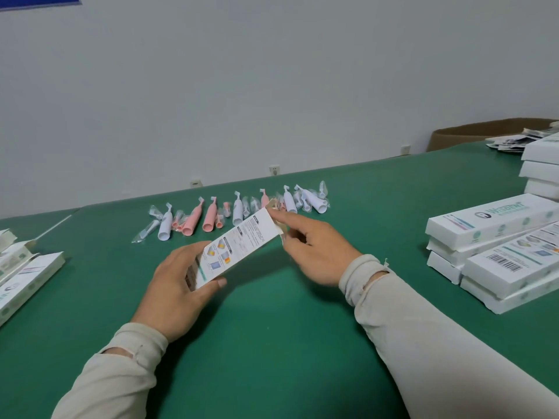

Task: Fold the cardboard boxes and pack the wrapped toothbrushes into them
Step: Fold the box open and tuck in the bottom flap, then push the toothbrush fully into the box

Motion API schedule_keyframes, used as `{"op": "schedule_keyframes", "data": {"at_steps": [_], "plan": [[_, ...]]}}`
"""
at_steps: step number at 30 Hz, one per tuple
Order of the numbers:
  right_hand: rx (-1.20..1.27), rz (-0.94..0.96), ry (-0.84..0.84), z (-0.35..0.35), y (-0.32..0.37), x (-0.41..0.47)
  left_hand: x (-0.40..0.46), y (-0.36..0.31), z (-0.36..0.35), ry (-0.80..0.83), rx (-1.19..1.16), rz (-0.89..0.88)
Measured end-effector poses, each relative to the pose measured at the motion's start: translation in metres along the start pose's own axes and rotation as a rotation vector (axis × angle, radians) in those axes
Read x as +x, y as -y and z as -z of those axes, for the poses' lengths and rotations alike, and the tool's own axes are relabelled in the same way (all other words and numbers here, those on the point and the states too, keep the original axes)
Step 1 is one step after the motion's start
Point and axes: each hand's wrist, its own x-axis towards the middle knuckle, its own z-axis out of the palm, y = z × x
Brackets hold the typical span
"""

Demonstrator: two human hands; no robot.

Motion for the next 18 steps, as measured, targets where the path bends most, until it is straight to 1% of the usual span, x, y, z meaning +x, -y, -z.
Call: {"op": "schedule_keyframes", "data": {"at_steps": [1,2,3,5,6,7,9,12,14,16,18], "plan": [[0.037,-0.016,-0.041,0.003,-0.002,0.006,0.001,0.002,-0.001,-0.035,0.011,0.011],[0.078,-0.05,-0.133,0.008,-0.006,0.014,0.002,0.004,-0.003,-0.085,0.035,0.029],[0.087,-0.098,-0.268,0.014,-0.013,0.024,0.004,0.006,-0.004,-0.141,0.069,0.054],[-0.031,-0.226,-0.528,0.028,-0.031,0.045,0.007,0.009,-0.007,-0.225,0.134,0.113],[-0.124,-0.288,-0.594,0.035,-0.041,0.055,0.009,0.011,-0.009,-0.251,0.155,0.132],[-0.214,-0.332,-0.598,0.042,-0.05,0.065,0.011,0.013,-0.011,-0.271,0.168,0.142],[-0.359,-0.357,-0.474,0.055,-0.068,0.087,0.015,0.015,-0.016,-0.307,0.173,0.145],[-0.476,-0.315,-0.243,0.069,-0.083,0.122,0.021,0.018,-0.022,-0.325,0.161,0.146],[-0.564,-0.335,-0.106,0.073,-0.09,0.144,0.021,0.019,-0.025,-0.334,0.168,0.133],[-0.635,-0.382,-0.016,0.072,-0.098,0.161,0.02,0.019,-0.027,-0.357,0.163,0.121],[-0.653,-0.417,0.021,0.07,-0.107,0.173,0.021,0.018,-0.028,-0.372,0.149,0.124]]}}
